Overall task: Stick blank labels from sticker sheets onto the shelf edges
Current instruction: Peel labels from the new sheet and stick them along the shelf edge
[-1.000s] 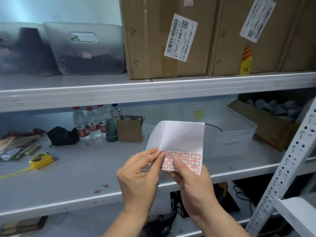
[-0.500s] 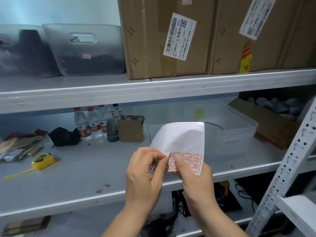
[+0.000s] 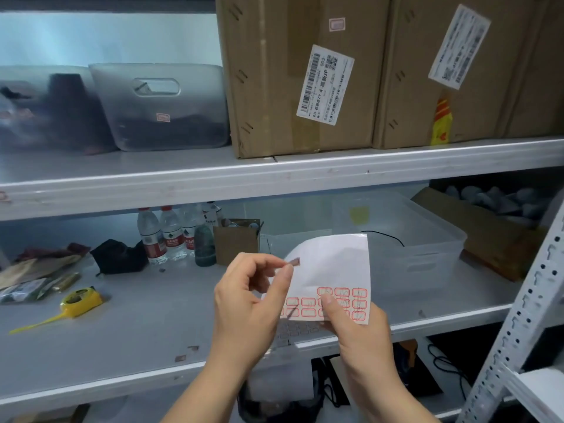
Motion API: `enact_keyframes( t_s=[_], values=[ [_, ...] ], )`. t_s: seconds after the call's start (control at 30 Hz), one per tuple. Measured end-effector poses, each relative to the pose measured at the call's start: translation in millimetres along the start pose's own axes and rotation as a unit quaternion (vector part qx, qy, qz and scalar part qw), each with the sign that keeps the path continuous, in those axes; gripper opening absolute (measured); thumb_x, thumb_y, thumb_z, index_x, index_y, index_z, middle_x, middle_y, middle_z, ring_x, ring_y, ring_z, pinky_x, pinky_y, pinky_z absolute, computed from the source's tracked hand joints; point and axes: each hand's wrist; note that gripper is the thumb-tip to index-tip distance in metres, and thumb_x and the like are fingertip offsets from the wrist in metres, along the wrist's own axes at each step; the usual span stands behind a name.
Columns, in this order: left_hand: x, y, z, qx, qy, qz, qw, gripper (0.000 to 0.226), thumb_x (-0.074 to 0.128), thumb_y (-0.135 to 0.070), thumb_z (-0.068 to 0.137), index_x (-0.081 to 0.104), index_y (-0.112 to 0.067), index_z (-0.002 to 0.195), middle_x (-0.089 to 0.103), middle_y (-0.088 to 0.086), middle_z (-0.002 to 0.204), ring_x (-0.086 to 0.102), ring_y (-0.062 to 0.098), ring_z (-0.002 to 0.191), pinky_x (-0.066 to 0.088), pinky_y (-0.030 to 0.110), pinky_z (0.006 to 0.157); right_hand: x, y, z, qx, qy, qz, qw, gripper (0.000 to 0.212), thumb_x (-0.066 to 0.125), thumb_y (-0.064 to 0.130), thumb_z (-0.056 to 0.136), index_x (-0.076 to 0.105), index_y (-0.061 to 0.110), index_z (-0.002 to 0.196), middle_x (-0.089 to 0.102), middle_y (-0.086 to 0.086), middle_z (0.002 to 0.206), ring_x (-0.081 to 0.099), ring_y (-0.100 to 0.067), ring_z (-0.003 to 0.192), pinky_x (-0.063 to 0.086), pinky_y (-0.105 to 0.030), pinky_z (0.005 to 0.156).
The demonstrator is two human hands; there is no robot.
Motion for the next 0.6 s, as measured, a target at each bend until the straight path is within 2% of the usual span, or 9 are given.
enact_keyframes(
  t_s=[0.1, 0.27, 0.4, 0.47, 0.6],
  values=[
    [-2.8, -6.0, 23.3, -0.021, 0.005, -0.025, 0.999, 0.01, 0.081, -0.02, 0.088, 0.073, -0.027, 0.085, 0.058, -0.013, 0.068, 0.052, 0.003, 0.059, 0.045, 0.016, 0.058, -2.2, 5.1, 6.0, -0.021, 0.004, -0.019, 1.0, 0.006, 0.076, 0.018, 0.09, 0.08, 0.015, 0.092, 0.083, -0.002, 0.09, 0.079, -0.023, 0.087, 0.065, -0.033, 0.073],
    [-5.7, -17.9, 63.1, -0.017, -0.008, -0.022, 1.0, 0.007, 0.078, -0.023, 0.09, 0.075, -0.022, 0.083, 0.047, -0.011, 0.061, 0.042, 0.002, 0.055, 0.037, 0.014, 0.052, -3.6, 10.4, 16.0, -0.049, 0.004, -0.05, 0.998, 0.008, 0.081, 0.014, 0.084, 0.078, 0.018, 0.09, 0.082, 0.007, 0.087, 0.078, -0.009, 0.084, 0.058, -0.019, 0.066],
    [-7.5, -18.2, 85.5, -0.032, -0.031, -0.062, 0.997, 0.01, 0.077, -0.024, 0.091, 0.076, -0.02, 0.082, 0.044, -0.011, 0.06, 0.038, 0.003, 0.054, 0.035, 0.013, 0.052, -4.0, 6.9, 19.5, -0.049, 0.0, -0.059, 0.997, 0.015, 0.083, 0.02, 0.082, 0.079, 0.032, 0.091, 0.082, 0.006, 0.087, 0.078, -0.012, 0.082, 0.059, -0.032, 0.071],
    [-7.7, -17.0, 93.1, -0.028, -0.032, -0.053, 0.998, 0.008, 0.08, -0.026, 0.089, 0.077, -0.023, 0.082, 0.042, -0.015, 0.058, 0.038, 0.005, 0.054, 0.036, 0.015, 0.053, -2.0, 6.7, 20.3, -0.048, -0.001, -0.052, 0.998, 0.019, 0.083, 0.021, 0.082, 0.078, 0.038, 0.091, 0.083, 0.005, 0.086, 0.079, -0.013, 0.08, 0.059, -0.031, 0.069],
    [-7.2, -14.0, 102.9, -0.016, -0.026, 0.003, 1.0, 0.007, 0.082, -0.03, 0.085, 0.078, -0.025, 0.083, 0.042, -0.015, 0.056, 0.039, 0.005, 0.053, 0.037, 0.022, 0.054, 0.4, 7.0, 24.1, -0.029, -0.002, -0.024, 0.999, 0.01, 0.082, 0.019, 0.083, 0.079, 0.027, 0.088, 0.082, -0.002, 0.084, 0.079, -0.019, 0.077, 0.059, -0.032, 0.061]
  ],
)
Point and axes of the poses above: each hand's wrist, its own z-axis towards the middle knuckle, its own x-axis out of the palm, y = z × x
